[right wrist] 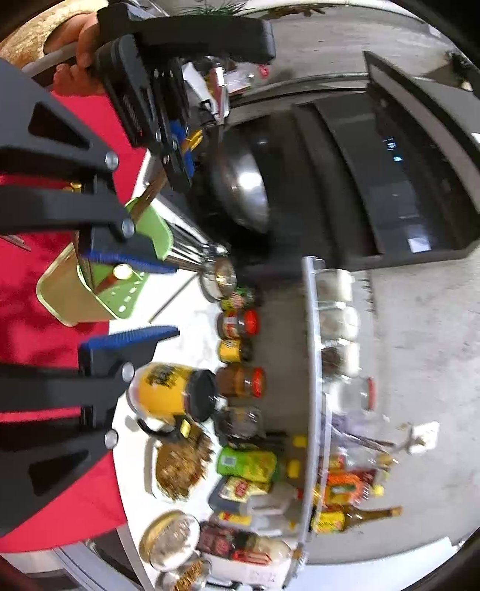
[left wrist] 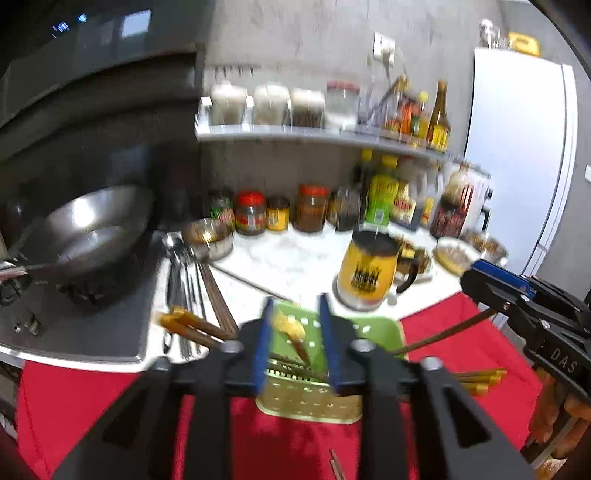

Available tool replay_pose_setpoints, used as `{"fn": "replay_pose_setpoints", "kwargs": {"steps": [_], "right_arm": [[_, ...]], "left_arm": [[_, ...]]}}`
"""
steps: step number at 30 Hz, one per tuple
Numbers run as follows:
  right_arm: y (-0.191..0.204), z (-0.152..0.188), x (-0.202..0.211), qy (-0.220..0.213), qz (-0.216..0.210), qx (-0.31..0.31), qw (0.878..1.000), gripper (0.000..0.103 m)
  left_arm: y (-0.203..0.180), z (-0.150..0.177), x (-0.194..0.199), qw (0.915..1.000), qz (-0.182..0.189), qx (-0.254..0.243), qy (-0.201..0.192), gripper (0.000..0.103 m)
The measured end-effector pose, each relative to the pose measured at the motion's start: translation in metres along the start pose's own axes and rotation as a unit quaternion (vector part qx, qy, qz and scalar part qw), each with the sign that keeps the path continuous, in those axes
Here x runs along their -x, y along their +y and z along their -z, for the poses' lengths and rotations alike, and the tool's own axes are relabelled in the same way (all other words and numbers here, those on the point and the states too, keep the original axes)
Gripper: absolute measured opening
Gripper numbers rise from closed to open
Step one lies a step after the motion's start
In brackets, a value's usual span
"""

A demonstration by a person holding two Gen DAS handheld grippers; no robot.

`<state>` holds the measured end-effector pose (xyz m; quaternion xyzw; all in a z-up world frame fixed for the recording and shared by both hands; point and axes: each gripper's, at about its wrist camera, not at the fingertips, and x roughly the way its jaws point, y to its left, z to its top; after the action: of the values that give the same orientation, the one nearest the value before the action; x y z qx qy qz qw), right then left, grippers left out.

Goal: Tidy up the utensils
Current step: 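Move both open tools back toward the remaining chopsticks on the cloth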

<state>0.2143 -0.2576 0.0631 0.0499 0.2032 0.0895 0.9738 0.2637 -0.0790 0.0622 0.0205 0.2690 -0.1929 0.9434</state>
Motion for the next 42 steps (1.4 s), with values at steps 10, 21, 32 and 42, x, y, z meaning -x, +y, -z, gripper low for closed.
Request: {"fn": "replay_pose_setpoints", "kwargs": {"steps": [10, 21, 32, 42], "right_arm": [[0.008, 0.017, 0.112, -0.043, 0.023, 0.018, 0.999, 0.042], [0.030, 0.143, 0.136, 0.049, 0.010, 0.020, 0.999, 0.043], [0.070, 0.216, 0.086, 0.172, -0.030, 0.024, 0.984, 0.043], [0.100, 0.232, 0.057, 0.218, -0.046, 0.041, 0.974, 0.016]], "left_arm": [[0.005, 0.031, 0.121, 0.9964, -0.058, 0.009, -0.061, 0.045], [0.005, 0.173, 0.154, 0.9916, -0.126, 0.004, 0.029, 0.046], [0.023, 0.246, 0.133, 0.9861, -0.110, 0.056, 0.111, 0.046], [0.023, 0.246, 0.122, 0.9869, -0.099, 0.052, 0.116, 0.047]]}}
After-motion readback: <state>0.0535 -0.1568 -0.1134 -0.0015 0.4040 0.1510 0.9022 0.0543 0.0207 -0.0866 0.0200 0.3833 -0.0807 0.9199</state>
